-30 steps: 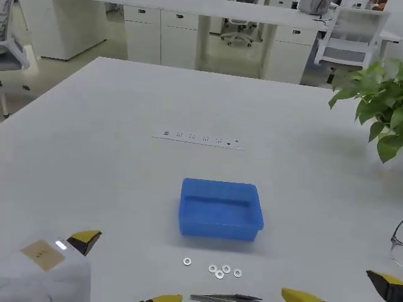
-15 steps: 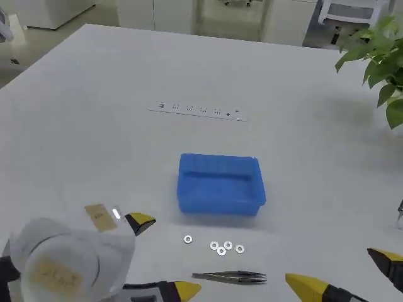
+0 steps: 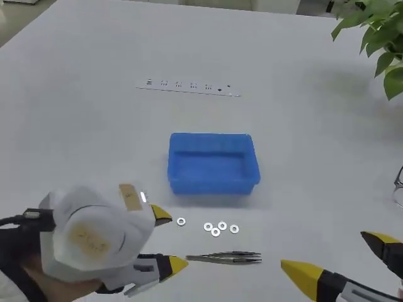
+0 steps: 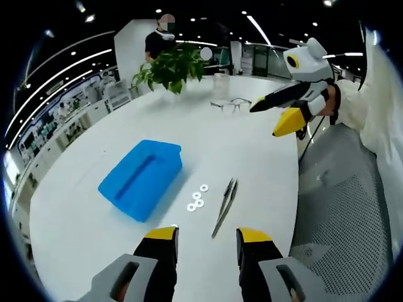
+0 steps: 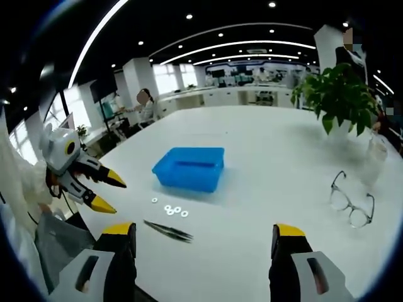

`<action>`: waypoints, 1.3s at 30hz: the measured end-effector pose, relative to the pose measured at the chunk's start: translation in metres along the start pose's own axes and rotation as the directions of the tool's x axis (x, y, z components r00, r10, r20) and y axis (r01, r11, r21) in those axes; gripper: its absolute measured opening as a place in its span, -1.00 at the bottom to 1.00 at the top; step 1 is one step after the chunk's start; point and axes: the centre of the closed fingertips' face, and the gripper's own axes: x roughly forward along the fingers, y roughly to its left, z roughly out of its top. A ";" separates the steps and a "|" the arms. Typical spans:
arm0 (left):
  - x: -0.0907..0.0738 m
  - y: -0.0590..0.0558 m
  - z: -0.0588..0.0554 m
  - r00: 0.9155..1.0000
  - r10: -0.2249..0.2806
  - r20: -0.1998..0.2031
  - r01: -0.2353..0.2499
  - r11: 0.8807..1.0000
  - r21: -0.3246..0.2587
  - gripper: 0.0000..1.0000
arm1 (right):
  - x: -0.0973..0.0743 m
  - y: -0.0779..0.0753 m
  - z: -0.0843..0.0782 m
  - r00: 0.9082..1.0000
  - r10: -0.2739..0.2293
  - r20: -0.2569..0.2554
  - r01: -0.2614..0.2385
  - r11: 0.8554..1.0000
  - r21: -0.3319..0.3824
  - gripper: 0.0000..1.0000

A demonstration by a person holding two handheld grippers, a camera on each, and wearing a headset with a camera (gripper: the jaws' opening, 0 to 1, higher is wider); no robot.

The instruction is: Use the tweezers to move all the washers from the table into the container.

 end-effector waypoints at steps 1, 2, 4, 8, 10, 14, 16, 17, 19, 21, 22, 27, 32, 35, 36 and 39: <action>0.005 0.000 -0.003 1.000 -0.009 -0.012 0.009 1.000 0.008 -0.33 | 0.001 0.001 -0.001 1.000 0.009 -0.008 -0.009 1.000 0.006 0.75; 0.008 0.001 -0.003 1.000 -0.008 -0.008 0.008 1.000 0.006 -0.37 | 0.002 0.000 -0.002 1.000 0.010 -0.010 -0.010 1.000 0.009 0.75; 0.016 0.002 -0.008 1.000 -0.020 -0.019 0.021 1.000 0.011 -0.44 | 0.003 0.000 -0.003 1.000 0.013 -0.012 -0.012 1.000 0.008 0.75; 0.031 0.002 -0.016 0.998 -0.029 -0.060 0.031 0.999 0.043 -0.54 | 0.006 0.000 -0.008 0.999 0.020 -0.028 -0.020 1.000 0.006 0.74; 0.038 0.000 -0.019 0.996 -0.040 -0.075 0.044 0.997 0.062 -0.60 | 0.008 0.000 -0.012 0.999 0.021 -0.041 -0.021 1.000 0.012 0.75; 0.050 -0.003 -0.026 0.992 -0.054 -0.111 0.066 0.993 0.100 -0.64 | 0.011 0.000 -0.017 0.998 0.028 -0.062 -0.027 1.000 0.015 0.74; 0.053 -0.002 -0.027 0.991 -0.058 -0.116 0.071 0.992 0.105 -0.67 | 0.011 -0.001 -0.017 0.997 0.029 -0.066 -0.028 1.000 0.013 0.74; 0.055 -0.002 -0.027 0.991 -0.060 -0.119 0.073 0.992 0.108 -0.69 | 0.012 0.000 -0.017 0.997 0.031 -0.067 -0.030 0.999 0.014 0.74; 0.057 -0.001 -0.027 0.990 -0.067 -0.121 0.080 0.991 0.106 -0.73 | 0.013 0.000 -0.017 0.997 0.036 -0.068 -0.036 0.999 0.015 0.74; 0.059 -0.001 -0.029 0.990 -0.070 -0.125 0.084 0.990 0.111 -0.76 | 0.013 0.000 -0.018 0.997 0.039 -0.071 -0.038 0.999 0.013 0.74; 0.060 -0.001 -0.029 0.989 -0.074 -0.128 0.088 0.990 0.110 -0.78 | 0.014 0.001 -0.018 0.997 0.040 -0.072 -0.039 0.999 0.011 0.74; 0.063 -0.010 -0.032 0.984 -0.092 -0.154 0.111 0.986 0.123 -0.91 | 0.015 0.003 -0.019 0.996 0.041 -0.080 -0.040 0.999 0.006 0.74; 0.065 -0.013 -0.034 0.983 -0.085 -0.161 0.109 0.983 0.146 -1.00 | 0.014 0.005 -0.016 0.996 0.047 -0.073 -0.047 0.999 0.006 0.74; 0.065 -0.015 -0.032 0.983 -0.083 -0.165 0.111 0.979 0.170 -1.00 | 0.015 0.011 -0.015 0.995 0.063 -0.073 -0.064 0.998 -0.005 0.74; 0.065 -0.016 -0.032 0.982 -0.088 -0.166 0.116 0.979 0.168 -1.00 | 0.015 0.013 -0.015 0.995 0.070 -0.074 -0.070 0.997 -0.009 0.73; 0.060 -0.017 -0.029 0.983 -0.081 -0.164 0.112 0.975 0.194 -1.00 | 0.017 0.021 -0.014 0.992 0.097 -0.085 -0.099 0.995 -0.024 0.69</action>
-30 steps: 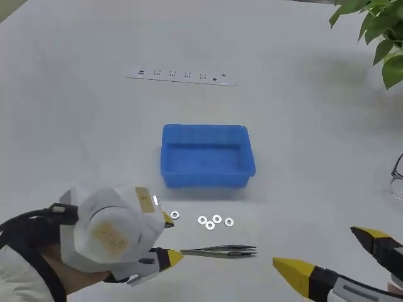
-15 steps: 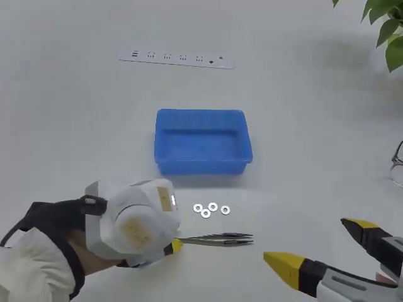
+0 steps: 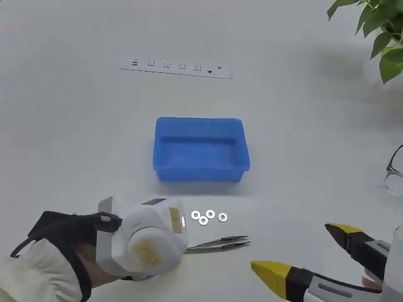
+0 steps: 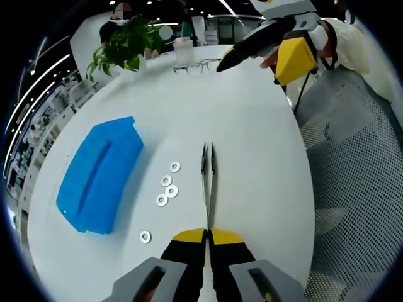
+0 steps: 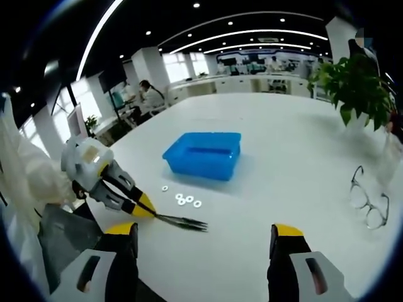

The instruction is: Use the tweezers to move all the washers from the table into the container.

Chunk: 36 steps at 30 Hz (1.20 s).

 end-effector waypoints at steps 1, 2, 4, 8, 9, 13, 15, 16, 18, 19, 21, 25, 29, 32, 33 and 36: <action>-0.003 0.001 0.003 1.000 0.008 0.007 -0.008 1.000 0.014 -1.00 | 0.000 0.003 0.002 1.000 0.005 0.002 -0.005 1.000 -0.008 0.67; -0.006 0.001 0.004 1.000 0.010 0.009 -0.010 1.000 0.012 -1.00 | 0.001 0.004 0.003 1.000 0.007 0.003 -0.007 1.000 -0.015 0.64; -0.013 0.002 0.008 1.000 0.006 0.021 -0.006 1.000 -0.004 -1.00 | 0.001 0.007 0.006 1.000 0.021 0.007 -0.021 1.000 -0.022 0.60; -0.026 0.002 0.019 0.998 0.018 0.058 -0.017 1.000 -0.017 -1.00 | 0.003 0.014 0.010 0.999 0.043 0.010 -0.043 0.999 -0.028 0.52; -0.029 0.002 0.021 0.998 0.020 0.066 -0.018 1.000 -0.023 -1.00 | 0.002 0.016 0.011 0.999 0.049 0.009 -0.049 0.998 -0.032 0.49; -0.039 -0.001 0.031 0.994 0.010 0.106 -0.003 0.998 -0.057 -1.00 | 0.003 0.022 0.016 0.997 0.069 0.019 -0.068 0.996 -0.060 0.43; -0.044 -0.003 0.036 0.993 0.012 0.118 -0.005 0.998 -0.062 -1.00 | 0.005 0.025 0.016 0.996 0.088 0.017 -0.086 0.993 -0.077 0.36; -0.047 -0.004 0.040 0.991 0.012 0.132 -0.004 0.998 -0.064 -1.00 | 0.007 0.027 0.017 0.995 0.095 0.018 -0.093 0.992 -0.085 0.34; -0.050 -0.006 0.044 0.990 0.013 0.142 -0.003 0.998 -0.067 -1.00 | 0.010 0.030 0.017 0.993 0.115 0.012 -0.113 0.989 -0.097 0.28; -0.053 -0.006 0.046 0.989 0.013 0.147 -0.003 0.998 -0.069 -1.00 | 0.012 0.034 0.016 0.991 0.133 0.001 -0.132 0.986 -0.107 0.24; -0.056 -0.007 0.050 0.987 0.016 0.157 -0.005 0.997 -0.072 -1.00 | 0.014 0.039 0.015 0.987 0.158 -0.019 -0.159 0.979 -0.124 0.13; -0.064 -0.008 0.056 0.985 0.010 0.173 0.004 0.997 -0.078 -1.00 | 0.024 0.051 0.004 0.967 0.235 -0.102 -0.250 0.953 -0.170 -0.22; -0.071 -0.008 0.062 0.984 0.015 0.179 -0.004 0.998 -0.063 -1.00 | 0.037 0.069 0.000 0.940 0.291 -0.175 -0.333 0.895 -0.299 -0.35; -0.075 -0.008 0.063 0.985 0.012 0.173 -0.003 0.999 -0.047 -1.00 | 0.049 0.078 -0.002 0.932 0.295 -0.211 -0.357 0.852 -0.383 -0.37; -0.075 -0.008 0.064 0.985 0.009 0.174 -0.002 0.999 -0.045 -1.00 | 0.052 0.081 -0.002 0.927 0.303 -0.221 -0.370 0.835 -0.407 -0.40; -0.079 -0.010 0.067 0.984 0.005 0.177 0.001 1.000 -0.032 -1.00 | 0.061 0.094 -0.001 0.909 0.343 -0.235 -0.414 0.799 -0.435 -0.50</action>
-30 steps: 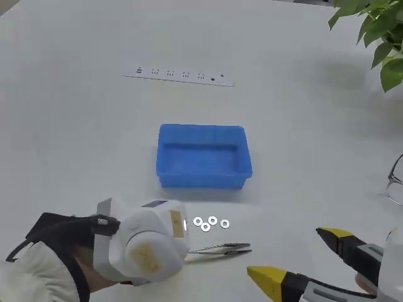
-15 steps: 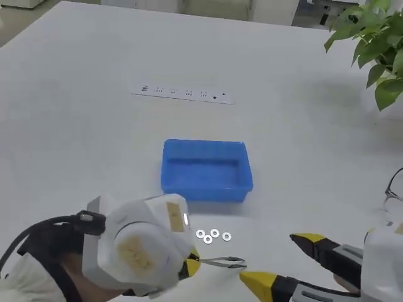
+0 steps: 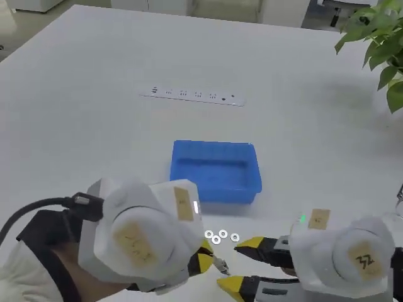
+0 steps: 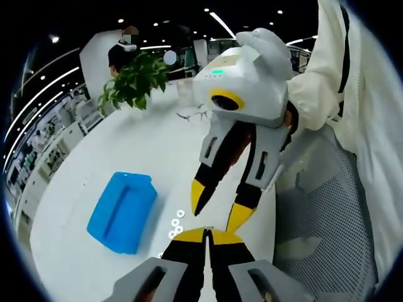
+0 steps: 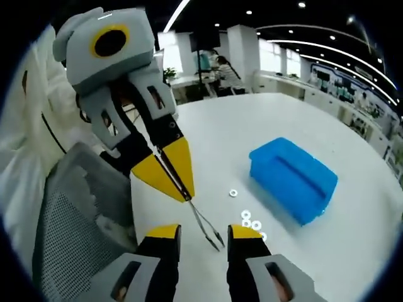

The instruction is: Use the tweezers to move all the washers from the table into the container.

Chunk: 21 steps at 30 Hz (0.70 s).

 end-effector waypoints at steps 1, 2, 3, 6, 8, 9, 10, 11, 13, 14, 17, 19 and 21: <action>0.000 0.000 0.000 1.000 -0.002 -0.001 0.002 1.000 0.002 -1.00 | 0.004 0.001 0.001 1.000 0.012 -0.006 -0.012 1.000 -0.009 -0.54; -0.001 0.000 0.000 1.000 -0.008 -0.004 0.008 1.000 -0.001 -1.00 | 0.008 0.004 0.001 0.999 0.029 -0.016 -0.029 0.999 -0.033 -0.57; -0.001 -0.001 0.001 1.000 -0.012 -0.005 0.012 1.000 -0.004 -1.00 | 0.011 0.004 0.001 1.000 0.025 -0.018 -0.026 0.999 -0.046 -0.60; -0.001 -0.002 0.002 1.000 -0.021 -0.003 0.021 1.000 -0.003 -1.00 | 0.016 0.006 0.005 0.999 0.031 -0.019 -0.033 0.996 -0.088 -0.74; -0.003 -0.001 0.002 1.000 -0.018 -0.005 0.018 1.000 -0.001 -1.00 | 0.017 0.008 0.006 0.999 0.037 -0.020 -0.039 0.993 -0.108 -0.81; -0.005 -0.002 0.002 1.000 -0.017 -0.007 0.017 1.000 0.001 -1.00 | 0.017 0.008 0.006 0.999 0.040 -0.026 -0.043 0.992 -0.118 -0.82; -0.006 -0.002 0.003 1.000 -0.016 -0.009 0.016 1.000 0.001 -1.00 | 0.017 0.009 0.006 0.999 0.044 -0.030 -0.047 0.991 -0.125 -0.83; -0.009 -0.003 0.003 1.000 -0.012 -0.013 0.012 1.000 0.003 -1.00 | 0.016 0.011 0.008 0.998 0.047 -0.029 -0.050 0.989 -0.136 -0.84; -0.014 -0.005 0.005 1.000 -0.008 -0.015 0.008 1.000 0.007 -1.00 | 0.014 0.012 0.012 0.999 0.046 -0.023 -0.049 0.988 -0.149 -0.89; -0.016 -0.006 0.006 1.000 -0.005 -0.014 0.005 1.000 0.011 -1.00 | 0.013 0.013 0.014 0.999 0.047 -0.020 -0.050 0.986 -0.157 -0.90; -0.028 -0.009 0.013 1.000 0.013 -0.011 -0.013 0.999 0.031 -1.00 | 0.005 0.020 0.025 0.998 0.061 0.007 -0.059 0.981 -0.183 -0.90; -0.037 -0.011 0.016 1.000 0.027 -0.013 -0.026 0.999 0.033 -1.00 | 0.001 0.026 0.030 0.998 0.063 0.023 -0.058 0.979 -0.197 -0.90; -0.045 -0.015 0.020 0.999 0.034 -0.006 -0.034 0.999 0.030 -1.00 | -0.004 0.032 0.035 0.997 0.067 0.027 -0.059 0.974 -0.218 -0.90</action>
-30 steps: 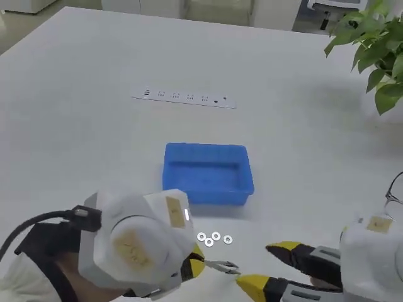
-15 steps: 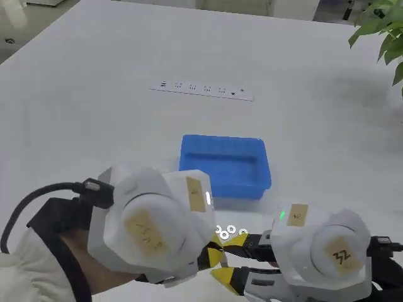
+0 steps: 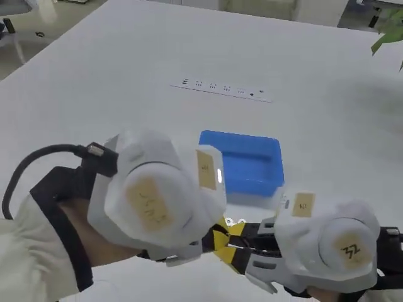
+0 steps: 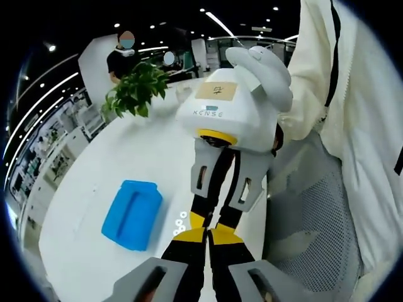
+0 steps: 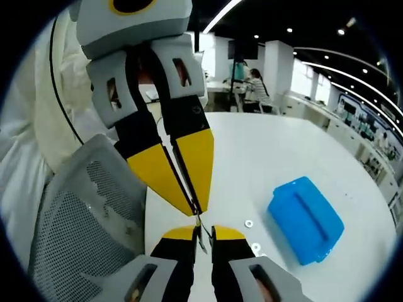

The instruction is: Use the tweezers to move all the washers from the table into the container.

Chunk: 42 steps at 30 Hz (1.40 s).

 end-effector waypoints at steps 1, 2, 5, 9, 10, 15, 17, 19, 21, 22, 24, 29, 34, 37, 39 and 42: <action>-0.003 -0.002 0.001 1.000 0.005 0.002 -0.005 1.000 0.000 -1.00 | -0.002 0.002 0.003 1.000 0.000 0.003 0.000 1.000 -0.010 -0.90; -0.006 -0.003 0.003 1.000 0.009 0.004 -0.009 1.000 0.001 -1.00 | -0.004 0.004 0.005 1.000 -0.002 0.005 0.002 1.000 -0.018 -0.90; -0.018 -0.010 0.006 1.000 0.024 0.002 -0.024 1.000 -0.001 -1.00 | -0.007 0.014 0.013 1.000 0.010 0.010 -0.010 0.998 -0.059 -0.91; -0.034 -0.019 0.010 0.999 0.053 0.002 -0.053 0.999 0.002 -1.00 | -0.009 0.025 0.022 0.999 0.025 0.020 -0.023 0.995 -0.098 -0.92; -0.037 -0.021 0.012 0.998 0.057 0.015 -0.056 0.998 -0.008 -1.00 | -0.009 0.026 0.022 1.000 0.026 0.017 -0.024 0.995 -0.100 -0.92; -0.054 -0.026 0.027 0.993 0.094 0.071 -0.091 0.995 -0.041 -1.00 | -0.011 0.036 0.022 1.000 0.002 -0.007 -0.003 0.988 -0.154 -0.94; -0.057 -0.024 0.024 0.990 0.126 0.060 -0.125 0.992 -0.019 -1.00 | -0.015 0.038 0.025 1.000 -0.005 0.009 0.006 0.990 -0.140 -0.94; -0.059 -0.021 0.021 0.982 0.174 0.072 -0.172 0.984 -0.036 -1.00 | -0.017 0.038 0.026 1.000 0.000 0.018 0.002 0.991 -0.135 -0.94; -0.062 -0.018 0.014 0.973 0.224 0.059 -0.219 0.972 -0.083 -1.00 | -0.019 0.036 0.024 1.000 -0.004 0.023 0.007 0.991 -0.136 -0.95; -0.063 -0.017 0.012 0.965 0.254 0.069 -0.246 0.963 -0.109 -1.00 | -0.021 0.034 0.024 1.000 -0.001 0.030 0.005 0.992 -0.130 -0.95; -0.064 -0.018 0.007 0.955 0.289 0.062 -0.274 0.945 -0.179 -1.00 | -0.026 0.032 0.024 0.999 0.013 0.044 -0.008 0.994 -0.112 -0.95; -0.061 -0.024 -0.006 0.933 0.356 0.049 -0.319 0.882 -0.347 -0.80 | -0.037 0.023 0.026 0.995 0.033 0.094 -0.026 0.997 -0.067 -0.95; -0.057 -0.029 -0.024 0.891 0.454 -0.005 -0.414 0.806 -0.423 -0.42 | -0.046 0.011 0.026 0.991 0.038 0.129 -0.033 0.998 -0.044 -0.96; -0.061 -0.027 -0.031 0.850 0.527 -0.001 -0.460 0.742 -0.488 -0.39 | -0.049 0.004 0.028 0.990 0.024 0.141 -0.018 0.999 -0.044 -0.96; -0.063 -0.023 -0.035 0.827 0.562 -0.005 -0.486 0.710 -0.509 -0.19 | -0.051 0.000 0.030 0.989 0.013 0.147 -0.007 0.999 -0.038 -0.96; -0.073 -0.007 -0.049 0.737 0.676 -0.026 -0.584 0.617 -0.527 0.18 | -0.048 -0.009 0.034 0.987 0.002 0.159 0.000 1.000 -0.011 -0.96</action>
